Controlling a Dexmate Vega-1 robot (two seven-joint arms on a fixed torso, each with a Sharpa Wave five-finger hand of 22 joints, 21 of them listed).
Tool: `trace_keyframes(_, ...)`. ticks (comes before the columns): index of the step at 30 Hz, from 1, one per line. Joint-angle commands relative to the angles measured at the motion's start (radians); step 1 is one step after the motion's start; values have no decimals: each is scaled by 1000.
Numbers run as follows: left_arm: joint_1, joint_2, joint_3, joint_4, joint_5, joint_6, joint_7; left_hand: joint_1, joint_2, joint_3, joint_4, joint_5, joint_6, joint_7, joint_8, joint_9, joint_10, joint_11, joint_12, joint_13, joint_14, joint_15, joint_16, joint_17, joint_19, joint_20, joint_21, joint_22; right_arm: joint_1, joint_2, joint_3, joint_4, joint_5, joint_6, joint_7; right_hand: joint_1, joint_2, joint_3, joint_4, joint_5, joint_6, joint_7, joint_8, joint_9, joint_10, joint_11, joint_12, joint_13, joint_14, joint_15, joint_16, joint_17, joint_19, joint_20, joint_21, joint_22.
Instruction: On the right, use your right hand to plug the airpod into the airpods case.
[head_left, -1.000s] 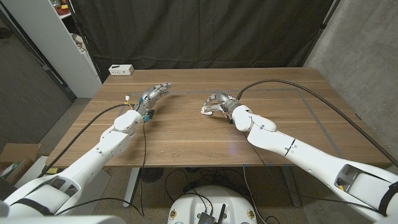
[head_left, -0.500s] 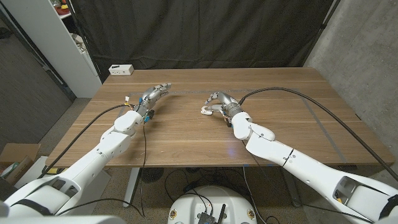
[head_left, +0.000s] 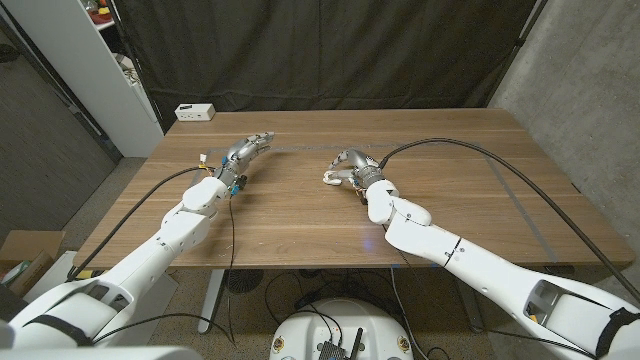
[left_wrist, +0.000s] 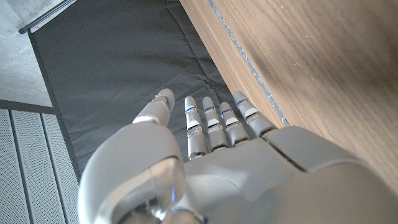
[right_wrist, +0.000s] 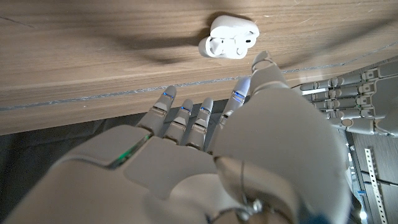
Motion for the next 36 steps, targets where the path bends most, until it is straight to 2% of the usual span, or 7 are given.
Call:
trace_keyframes(1,-18,-18,2,53,-7,-41,-25,13,2,2,-4,6,6,-2,1,6,9,-1,6,2,8,-48,-1,3,3,-3,0,3,55,50,-55,42,-4,-71,8,15,-2,10,0,3,1,-2,-2,-2,-13,-13,-7,1,-29,-87,-16,-2,-23,11,1,3)
trace_keyframes(4,-19,-19,2,58,-8,-45,-27,13,2,2,-4,6,8,-2,1,6,8,0,6,2,7,-49,-2,3,-3,2,-3,3,58,56,-54,48,3,-79,1,28,-6,14,1,0,12,-1,-6,-8,-37,-28,-26,-11,-86,-61,-53,-19,-53,37,4,2)
trace_keyframes(8,-15,-19,0,57,-10,-45,-23,14,2,2,-5,7,11,-5,2,6,9,-1,6,2,7,-48,-2,3,-9,3,-7,2,58,61,-53,54,12,-81,-14,34,-6,17,2,-1,44,12,2,-12,-40,-36,-34,-20,-109,-48,-71,-27,-69,49,5,1)
trace_keyframes(14,-13,-19,0,61,-13,-51,-30,15,2,2,-5,7,13,-5,2,6,8,-2,6,3,7,-48,-2,3,-10,4,-8,2,58,62,-58,66,24,-73,-26,37,-5,18,2,-1,56,18,5,-13,-39,-33,-36,-24,-106,-47,-72,-30,-69,52,7,1)
trace_keyframes(16,-9,-18,-1,55,-14,-50,-28,15,2,2,-5,7,14,-4,2,6,8,-3,6,3,6,-48,-3,3,-10,5,-9,2,56,59,-59,63,28,-75,-25,39,-5,19,3,0,59,17,5,-14,-34,-24,-35,-27,-99,-46,-71,-31,-68,53,8,1)
trace_keyframes(36,22,-9,-14,31,-28,-58,-21,16,1,2,-4,8,14,-5,0,7,9,1,7,4,7,-49,-3,3,-7,7,-12,2,63,72,-68,95,57,-57,-50,40,0,22,7,-1,59,13,0,-15,-10,-20,-31,-36,-64,-60,-65,-32,-59,51,14,1)
